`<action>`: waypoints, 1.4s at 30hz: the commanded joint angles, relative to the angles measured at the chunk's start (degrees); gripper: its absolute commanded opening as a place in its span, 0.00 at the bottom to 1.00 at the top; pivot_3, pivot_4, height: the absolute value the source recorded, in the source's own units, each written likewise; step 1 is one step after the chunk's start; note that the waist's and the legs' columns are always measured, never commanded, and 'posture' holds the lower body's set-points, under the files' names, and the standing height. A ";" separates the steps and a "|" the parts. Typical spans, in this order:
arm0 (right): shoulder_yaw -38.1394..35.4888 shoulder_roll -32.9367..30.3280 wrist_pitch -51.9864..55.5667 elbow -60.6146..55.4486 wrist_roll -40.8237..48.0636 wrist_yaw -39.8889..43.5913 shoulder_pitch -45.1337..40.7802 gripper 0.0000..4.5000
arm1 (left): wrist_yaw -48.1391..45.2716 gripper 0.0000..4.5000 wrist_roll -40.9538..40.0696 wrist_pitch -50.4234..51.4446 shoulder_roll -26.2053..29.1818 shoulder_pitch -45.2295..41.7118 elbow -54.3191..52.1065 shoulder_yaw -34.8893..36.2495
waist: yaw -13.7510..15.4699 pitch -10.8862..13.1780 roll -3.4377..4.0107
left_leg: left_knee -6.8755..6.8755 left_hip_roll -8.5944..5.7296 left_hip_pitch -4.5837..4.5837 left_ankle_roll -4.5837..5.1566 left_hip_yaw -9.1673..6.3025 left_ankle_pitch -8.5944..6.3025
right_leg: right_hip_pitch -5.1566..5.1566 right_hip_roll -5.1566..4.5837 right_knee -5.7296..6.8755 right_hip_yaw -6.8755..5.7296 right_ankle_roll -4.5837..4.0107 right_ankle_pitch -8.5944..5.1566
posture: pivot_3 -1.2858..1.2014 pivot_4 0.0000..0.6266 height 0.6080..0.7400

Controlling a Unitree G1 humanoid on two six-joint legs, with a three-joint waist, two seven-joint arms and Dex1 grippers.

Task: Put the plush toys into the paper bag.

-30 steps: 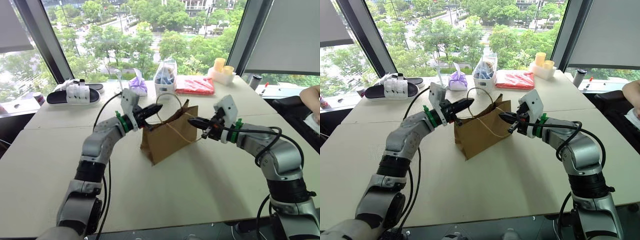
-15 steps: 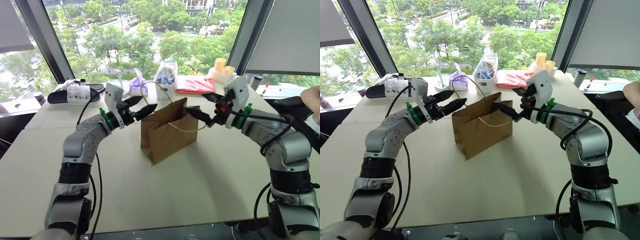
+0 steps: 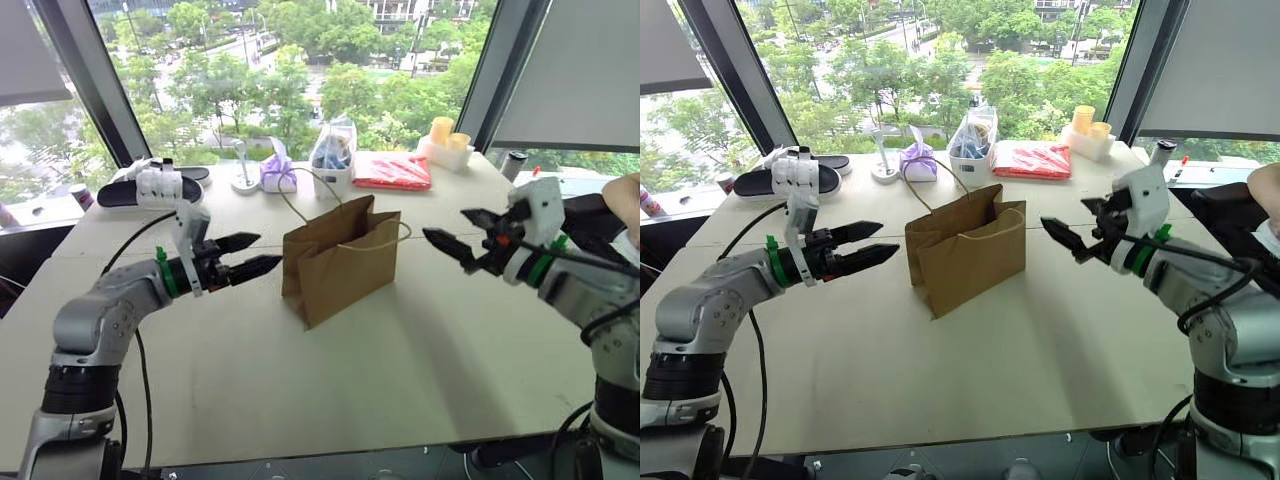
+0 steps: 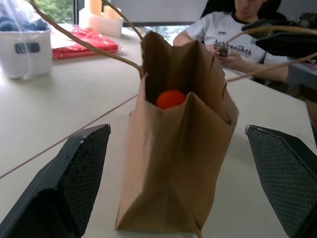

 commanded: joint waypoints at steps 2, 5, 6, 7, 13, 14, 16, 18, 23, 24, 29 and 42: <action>4.69 4.56 -1.81 -4.78 0.36 -2.80 2.84 0.79 | -2.22 1.00 1.88 -3.22 -0.77 -0.50 0.36 -2.16 | -0.04 0.00 0.01 | -0.01 0.02 0.01 0.00 0.00 0.00 | -0.01 0.01 0.00 0.00 0.00 0.00 | 0.52 0.24 1.00; 9.32 7.59 -3.46 -4.44 -0.76 -3.78 3.30 0.45 | -3.14 1.00 3.86 -5.29 -1.79 -1.51 2.64 -3.89 | 0.00 0.00 0.03 | 0.00 0.02 0.01 0.00 0.01 0.00 | -0.02 0.01 0.01 0.01 0.00 0.00 | 0.52 0.24 1.00; 11.01 8.54 -4.08 -3.80 -1.27 -4.02 2.95 0.32 | -3.49 1.00 4.59 -5.95 -2.06 -1.84 3.37 -4.50 | -0.01 0.00 0.03 | 0.01 0.01 0.01 0.00 0.01 0.00 | -0.01 0.01 0.01 0.01 0.00 0.00 | 0.52 0.24 1.00; 12.14 9.14 -4.54 -3.40 -1.59 -4.22 2.71 0.21 | -3.74 1.00 5.03 -6.41 -2.21 -2.04 3.87 -4.87 | 0.01 0.00 0.03 | 0.00 0.01 0.01 0.00 0.01 0.00 | -0.01 0.01 0.00 0.01 0.00 0.00 | 0.52 0.24 1.00; 21.51 13.64 -9.43 2.03 -5.88 -3.91 -1.22 0.02 | -5.27 1.00 8.01 -10.39 -4.33 -4.29 7.39 -7.44 | 0.01 0.00 0.03 | 0.01 0.00 0.00 -0.01 0.00 0.01 | -0.02 0.01 0.00 0.00 0.00 0.00 | 0.52 0.24 1.00; 22.58 13.94 -10.51 3.53 -6.83 -3.65 -1.92 0.02 | -5.07 1.00 8.43 -10.75 -4.97 -4.79 7.95 -7.78 | 0.04 0.00 0.02 | 0.01 0.00 0.00 -0.01 0.00 0.01 | -0.01 0.01 -0.01 0.00 0.00 0.00 | 0.52 0.24 1.00; 23.82 14.50 -12.51 6.61 -8.20 -3.14 -3.21 0.02 | -5.38 1.00 9.26 -11.71 -5.82 -5.48 8.80 -8.32 | 0.05 0.00 0.02 | 0.01 -0.02 -0.01 -0.01 -0.01 0.01 | -0.01 0.01 -0.01 -0.01 0.00 0.00 | 0.52 0.24 1.00; 24.28 14.82 -13.86 8.61 -9.05 -2.65 -3.93 0.02 | -5.82 1.00 9.77 -12.32 -6.31 -5.80 9.19 -8.70 | 0.01 0.00 0.02 | 0.01 -0.02 -0.01 -0.01 -0.01 0.01 | -0.01 0.01 -0.02 0.00 0.00 0.00 | 0.52 0.24 1.00; 25.24 15.88 -15.52 10.76 -10.25 -1.57 -4.91 0.02 | -5.12 1.00 11.75 -14.25 -9.23 -6.19 9.08 -10.52 | -0.04 0.00 0.02 | -0.01 -0.02 -0.01 -0.01 -0.02 0.01 | -0.03 0.01 -0.01 -0.01 0.00 0.00 | 0.52 0.24 1.00; 25.28 16.12 -15.61 10.84 -10.43 -1.56 -4.95 0.02 | -4.52 1.00 12.52 -15.04 -9.80 -6.19 9.44 -10.57 | -0.04 0.00 0.02 | 0.00 -0.02 -0.01 -0.01 -0.02 0.01 | -0.04 0.01 -0.01 -0.01 0.00 0.00 | 0.52 0.24 1.00; 24.73 16.18 -15.25 9.65 -10.79 -1.66 -4.58 0.02 | -2.04 1.00 15.39 -18.14 -11.83 -6.10 11.97 -10.46 | -0.02 0.00 0.02 | 0.00 -0.02 -0.01 -0.01 -0.02 0.01 | -0.04 0.01 0.00 -0.01 0.00 0.00 | 0.52 0.24 1.00; 14.89 11.12 -5.05 -5.44 -5.57 -3.37 1.31 0.00 | 1.39 0.01 17.92 -22.84 -17.06 -9.13 21.40 -10.15 | 0.19 0.00 0.02 | 0.02 -0.04 -0.02 -0.01 -0.06 0.01 | -0.03 0.01 -0.01 -0.01 0.01 0.00 | 0.52 0.24 1.00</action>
